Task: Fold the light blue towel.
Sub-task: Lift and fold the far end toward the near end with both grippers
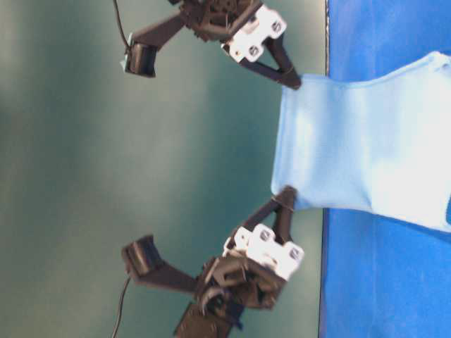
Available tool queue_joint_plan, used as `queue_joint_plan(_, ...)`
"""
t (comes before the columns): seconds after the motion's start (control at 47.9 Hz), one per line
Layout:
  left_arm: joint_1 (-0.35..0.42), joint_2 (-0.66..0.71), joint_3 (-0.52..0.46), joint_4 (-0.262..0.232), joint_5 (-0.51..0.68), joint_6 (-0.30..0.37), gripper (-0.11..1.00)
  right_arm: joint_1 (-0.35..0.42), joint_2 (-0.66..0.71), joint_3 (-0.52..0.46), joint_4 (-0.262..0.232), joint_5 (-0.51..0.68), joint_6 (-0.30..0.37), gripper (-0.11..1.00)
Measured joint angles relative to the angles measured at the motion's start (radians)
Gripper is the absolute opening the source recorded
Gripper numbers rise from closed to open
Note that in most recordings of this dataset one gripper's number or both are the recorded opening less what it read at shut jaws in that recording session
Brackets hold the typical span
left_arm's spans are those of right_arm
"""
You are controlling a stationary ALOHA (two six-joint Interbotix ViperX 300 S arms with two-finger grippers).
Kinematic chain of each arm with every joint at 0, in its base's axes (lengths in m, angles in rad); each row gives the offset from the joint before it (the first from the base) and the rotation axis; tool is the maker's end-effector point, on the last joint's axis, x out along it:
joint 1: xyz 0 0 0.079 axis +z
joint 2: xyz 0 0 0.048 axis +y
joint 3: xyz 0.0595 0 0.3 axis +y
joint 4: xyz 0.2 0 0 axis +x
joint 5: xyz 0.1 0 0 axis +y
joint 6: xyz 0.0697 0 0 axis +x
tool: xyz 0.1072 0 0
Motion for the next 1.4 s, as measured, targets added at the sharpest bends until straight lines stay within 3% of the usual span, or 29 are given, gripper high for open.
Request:
queue_joint_plan(0.251,-0.147,-0.025,0.086,-0.002,-0.002,-0.002,0.03,0.135,-0.021,0.061,0.018,0.026,0.069,0.03)
queue_joint_plan(0.46,-0.213,-0.008,0.109,-0.002,-0.011,-0.014,0.03,0.204,0.000,0.091,0.021,0.005,0.126,0.03)
queue_joint_plan(0.627,-0.250,0.044,0.110,-0.002,-0.025,-0.021,0.03,0.239,0.057,0.098,0.023,-0.034,0.160,0.03)
queue_joint_plan(0.94,-0.267,0.120,0.110,-0.002,-0.064,-0.031,0.03,0.255,0.133,0.094,0.048,-0.078,0.164,0.04)
queue_joint_plan(0.982,-0.268,0.126,0.109,-0.002,-0.067,-0.031,0.03,0.259,0.138,0.094,0.049,-0.078,0.164,0.10)
queue_joint_plan(1.044,-0.268,0.129,0.110,-0.002,-0.072,-0.031,0.04,0.267,0.141,0.092,0.052,-0.078,0.164,0.27)
queue_joint_plan(1.107,-0.268,0.132,0.110,-0.002,-0.075,-0.031,0.10,0.272,0.143,0.092,0.052,-0.078,0.163,0.46)
queue_joint_plan(1.191,-0.268,0.132,0.110,-0.002,-0.083,-0.029,0.29,0.279,0.143,0.092,0.054,-0.078,0.169,0.62)
queue_joint_plan(1.316,-0.268,0.124,0.110,-0.002,-0.081,-0.026,0.62,0.293,0.137,0.094,0.054,-0.067,0.164,0.56)
queue_joint_plan(1.4,-0.268,0.098,0.115,-0.002,-0.064,-0.026,0.69,0.299,0.095,0.092,0.054,-0.038,0.164,0.56)
